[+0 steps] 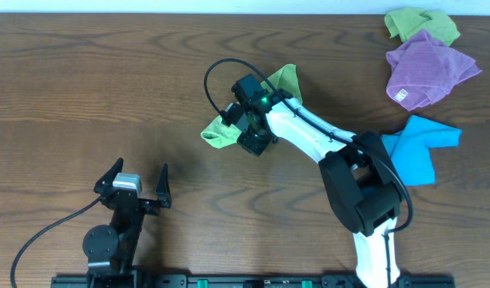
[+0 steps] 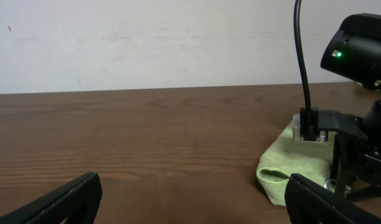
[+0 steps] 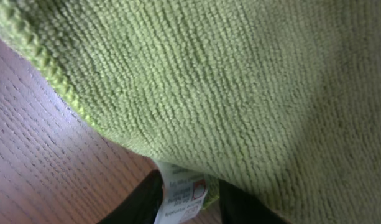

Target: Fold the cloth

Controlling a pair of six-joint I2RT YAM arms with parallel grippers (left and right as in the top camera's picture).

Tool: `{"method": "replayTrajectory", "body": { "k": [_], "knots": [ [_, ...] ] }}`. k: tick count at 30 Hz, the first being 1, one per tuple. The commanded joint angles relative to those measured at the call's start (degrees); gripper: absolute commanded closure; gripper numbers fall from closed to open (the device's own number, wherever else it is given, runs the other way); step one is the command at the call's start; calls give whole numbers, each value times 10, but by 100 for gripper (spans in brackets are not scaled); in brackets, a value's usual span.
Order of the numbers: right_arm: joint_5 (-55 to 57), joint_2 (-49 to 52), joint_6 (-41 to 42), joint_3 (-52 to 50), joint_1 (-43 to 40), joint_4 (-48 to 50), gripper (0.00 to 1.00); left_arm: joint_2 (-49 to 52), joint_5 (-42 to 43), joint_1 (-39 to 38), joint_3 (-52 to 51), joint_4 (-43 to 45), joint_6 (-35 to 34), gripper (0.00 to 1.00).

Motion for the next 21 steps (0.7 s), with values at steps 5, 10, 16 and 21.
{"method": "replayTrajectory", "body": {
  "k": [5,10,16,21],
  "knots": [
    [-4,9,-1,3,7,9,97,-1,21,-2,-11,-21,8,4],
    [-4,9,0,4,6,17,99,-1,21,-2,-11,-21,8,5],
    [-5,9,0,5,7,12,73,-1,21,-2,-11,-20,8,5],
    [-5,9,0,5,7,18,69,-1,21,-2,-11,-21,8,5]
  ]
}}
